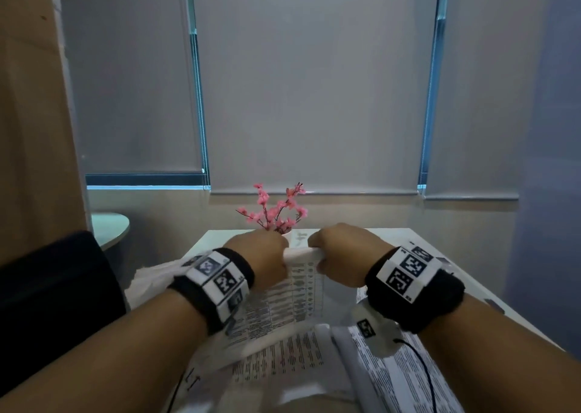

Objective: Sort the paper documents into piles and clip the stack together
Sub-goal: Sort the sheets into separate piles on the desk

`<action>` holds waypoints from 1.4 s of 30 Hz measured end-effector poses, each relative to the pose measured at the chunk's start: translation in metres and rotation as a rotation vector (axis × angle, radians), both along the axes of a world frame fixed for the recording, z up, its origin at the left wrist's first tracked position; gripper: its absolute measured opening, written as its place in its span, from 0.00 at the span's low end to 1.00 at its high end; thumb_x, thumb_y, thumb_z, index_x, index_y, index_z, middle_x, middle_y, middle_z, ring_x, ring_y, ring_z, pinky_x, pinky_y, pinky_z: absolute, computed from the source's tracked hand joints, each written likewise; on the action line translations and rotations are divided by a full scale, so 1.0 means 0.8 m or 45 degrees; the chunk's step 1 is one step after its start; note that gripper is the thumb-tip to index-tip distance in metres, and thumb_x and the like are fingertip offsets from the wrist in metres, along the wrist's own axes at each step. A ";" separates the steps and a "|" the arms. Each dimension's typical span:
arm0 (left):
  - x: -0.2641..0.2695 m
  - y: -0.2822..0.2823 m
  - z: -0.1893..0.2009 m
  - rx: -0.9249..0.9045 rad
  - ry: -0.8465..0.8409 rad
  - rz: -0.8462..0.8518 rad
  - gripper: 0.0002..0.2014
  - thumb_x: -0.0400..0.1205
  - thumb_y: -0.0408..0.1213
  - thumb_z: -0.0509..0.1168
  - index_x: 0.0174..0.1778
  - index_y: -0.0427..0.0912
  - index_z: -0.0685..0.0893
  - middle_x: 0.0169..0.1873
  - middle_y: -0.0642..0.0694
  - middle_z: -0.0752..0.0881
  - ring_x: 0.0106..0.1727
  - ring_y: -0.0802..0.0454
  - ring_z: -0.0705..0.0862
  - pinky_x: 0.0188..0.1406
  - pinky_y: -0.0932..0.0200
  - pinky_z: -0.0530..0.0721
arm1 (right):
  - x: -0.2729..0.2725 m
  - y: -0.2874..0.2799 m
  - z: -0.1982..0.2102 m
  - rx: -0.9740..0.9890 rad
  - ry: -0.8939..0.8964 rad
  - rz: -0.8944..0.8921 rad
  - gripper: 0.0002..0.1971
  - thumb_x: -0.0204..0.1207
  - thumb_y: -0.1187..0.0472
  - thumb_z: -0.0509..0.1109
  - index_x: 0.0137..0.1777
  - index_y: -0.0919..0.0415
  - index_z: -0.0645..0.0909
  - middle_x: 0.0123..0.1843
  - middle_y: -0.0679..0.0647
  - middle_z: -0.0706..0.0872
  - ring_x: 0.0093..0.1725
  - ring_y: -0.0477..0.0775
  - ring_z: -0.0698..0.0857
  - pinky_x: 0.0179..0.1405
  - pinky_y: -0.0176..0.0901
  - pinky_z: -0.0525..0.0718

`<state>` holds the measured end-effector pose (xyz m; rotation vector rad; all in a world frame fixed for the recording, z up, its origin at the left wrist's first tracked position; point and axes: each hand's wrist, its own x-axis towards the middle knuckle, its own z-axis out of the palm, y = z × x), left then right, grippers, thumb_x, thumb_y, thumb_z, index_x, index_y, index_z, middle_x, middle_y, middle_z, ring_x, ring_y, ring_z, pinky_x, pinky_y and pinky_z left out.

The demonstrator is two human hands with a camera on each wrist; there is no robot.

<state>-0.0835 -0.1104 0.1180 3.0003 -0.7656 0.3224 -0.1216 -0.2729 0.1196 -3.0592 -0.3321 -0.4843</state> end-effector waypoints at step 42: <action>0.070 0.167 -0.182 -2.228 0.118 0.298 0.06 0.82 0.30 0.72 0.54 0.36 0.87 0.41 0.49 0.87 0.43 0.47 0.85 0.57 0.51 0.78 | 0.062 -0.065 -0.099 0.748 0.311 -0.197 0.20 0.75 0.67 0.67 0.66 0.53 0.75 0.65 0.51 0.80 0.58 0.51 0.81 0.52 0.39 0.78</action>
